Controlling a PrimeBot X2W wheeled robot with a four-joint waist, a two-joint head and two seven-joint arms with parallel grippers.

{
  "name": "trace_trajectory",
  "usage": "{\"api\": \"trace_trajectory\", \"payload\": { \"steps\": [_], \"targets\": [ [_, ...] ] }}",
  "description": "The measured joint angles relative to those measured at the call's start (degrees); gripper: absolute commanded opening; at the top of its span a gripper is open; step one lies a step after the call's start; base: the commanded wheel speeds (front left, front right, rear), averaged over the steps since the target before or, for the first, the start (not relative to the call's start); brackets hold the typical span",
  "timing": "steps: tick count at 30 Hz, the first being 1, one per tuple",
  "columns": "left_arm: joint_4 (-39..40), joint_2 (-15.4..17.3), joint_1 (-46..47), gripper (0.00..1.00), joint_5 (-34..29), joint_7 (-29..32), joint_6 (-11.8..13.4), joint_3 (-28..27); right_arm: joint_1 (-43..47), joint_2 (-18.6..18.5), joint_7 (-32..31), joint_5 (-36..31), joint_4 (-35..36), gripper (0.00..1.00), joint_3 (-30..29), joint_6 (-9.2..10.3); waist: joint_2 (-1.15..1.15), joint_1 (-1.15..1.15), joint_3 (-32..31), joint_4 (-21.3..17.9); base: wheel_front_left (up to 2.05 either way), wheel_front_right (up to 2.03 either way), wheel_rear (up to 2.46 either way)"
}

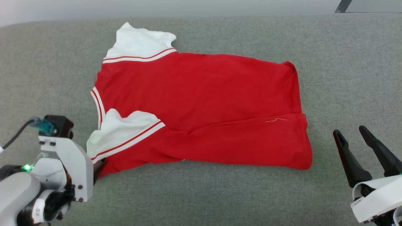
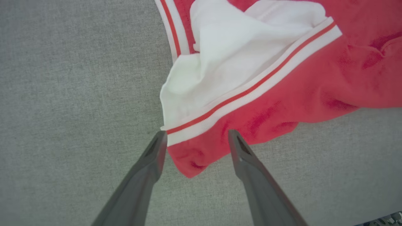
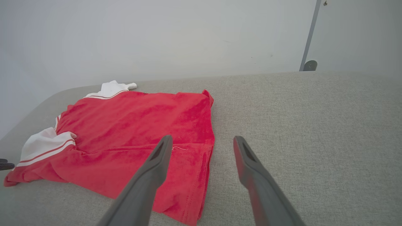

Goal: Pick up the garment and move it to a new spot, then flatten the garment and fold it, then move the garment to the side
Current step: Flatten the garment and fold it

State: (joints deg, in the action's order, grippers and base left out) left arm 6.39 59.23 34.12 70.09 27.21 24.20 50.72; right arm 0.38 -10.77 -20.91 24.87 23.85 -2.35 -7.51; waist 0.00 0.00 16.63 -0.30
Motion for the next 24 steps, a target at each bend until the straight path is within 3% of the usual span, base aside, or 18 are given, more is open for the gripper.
{"api": "trace_trajectory", "payload": {
  "steps": [7, 15, 16, 17, 19, 24],
  "targets": [
    [-1.7, -0.6, -0.6, 1.00, 1.7, 1.6, 0.2, 0.3, -0.2, 0.1, 0.0, 0.2, 0.0, 1.00, 0.1, 0.00, 0.00, 0.00, 0.6, -0.1, 0.00, 0.00, 0.00],
    [-7.1, -3.4, -0.7, 0.98, 2.9, 1.8, -1.9, 0.6, -0.5, 0.1, -0.1, 0.2, 0.0, 1.00, 0.1, 0.00, 0.00, 0.00, 1.5, -0.5, 0.00, 0.00, 0.00],
    [-7.8, -3.7, -0.6, 0.75, 3.3, 1.8, -2.2, 0.5, -0.7, 0.1, -0.1, 0.2, 0.0, 1.00, 0.1, 0.00, 0.00, 0.00, 1.7, -0.5, 0.00, 0.00, 0.00],
    [-8.3, -4.0, -0.6, 0.75, 3.5, 1.8, -2.9, 0.5, -0.8, 0.1, -0.2, 0.2, 0.0, 1.00, 0.1, 0.00, 0.00, 0.00, 1.8, -0.6, 0.00, 0.00, 0.00],
    [-9.3, -4.8, -0.6, 0.00, 4.3, 1.1, -4.4, 0.1, -1.0, 0.1, -0.3, 0.3, -0.1, 1.00, -0.1, 0.00, 0.00, 0.00, 2.0, -0.7, 0.00, 0.00, 0.00],
    [-11.0, -5.8, -0.1, 0.00, 3.9, 0.2, -7.4, 0.4, -1.0, 0.2, -3.2, 1.3, -0.7, 1.00, -0.5, 0.00, 0.00, 0.00, 2.1, -0.6, 0.00, 0.00, 0.00]
  ]
}}
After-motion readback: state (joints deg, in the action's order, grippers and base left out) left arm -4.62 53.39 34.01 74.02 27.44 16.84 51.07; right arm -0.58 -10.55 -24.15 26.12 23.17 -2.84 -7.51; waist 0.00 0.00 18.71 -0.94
